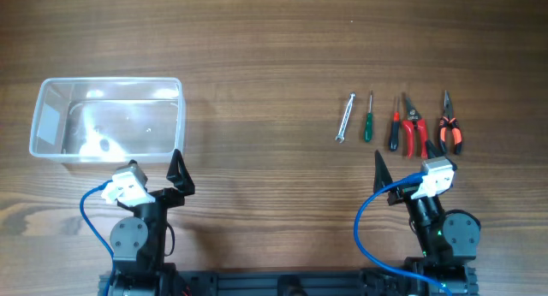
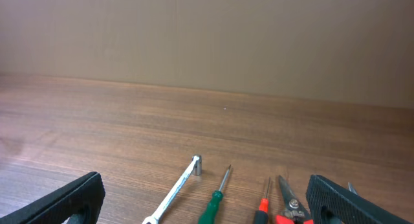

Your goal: Pack container

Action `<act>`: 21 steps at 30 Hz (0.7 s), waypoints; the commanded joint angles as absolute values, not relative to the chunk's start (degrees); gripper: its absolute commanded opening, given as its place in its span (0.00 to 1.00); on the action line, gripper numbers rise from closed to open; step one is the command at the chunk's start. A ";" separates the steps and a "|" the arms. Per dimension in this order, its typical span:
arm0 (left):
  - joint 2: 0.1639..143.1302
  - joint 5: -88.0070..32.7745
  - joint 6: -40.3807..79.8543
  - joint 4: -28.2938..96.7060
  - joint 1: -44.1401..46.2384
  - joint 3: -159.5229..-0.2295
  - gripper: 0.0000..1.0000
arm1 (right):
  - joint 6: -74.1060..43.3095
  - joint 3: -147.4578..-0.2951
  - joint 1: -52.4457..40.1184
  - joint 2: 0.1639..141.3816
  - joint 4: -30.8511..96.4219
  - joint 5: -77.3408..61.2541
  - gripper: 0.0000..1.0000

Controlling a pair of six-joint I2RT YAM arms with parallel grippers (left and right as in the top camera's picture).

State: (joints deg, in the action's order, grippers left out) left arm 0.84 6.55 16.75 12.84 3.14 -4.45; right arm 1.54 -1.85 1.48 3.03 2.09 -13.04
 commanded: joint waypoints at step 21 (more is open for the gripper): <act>0.95 8.54 17.12 0.43 3.42 -8.49 1.00 | -22.46 -2.04 1.80 2.55 -8.80 -13.74 1.00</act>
State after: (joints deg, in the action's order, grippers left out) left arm 0.86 6.55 17.02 3.49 3.14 -4.60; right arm -12.60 -1.48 1.48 3.05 -4.84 -13.06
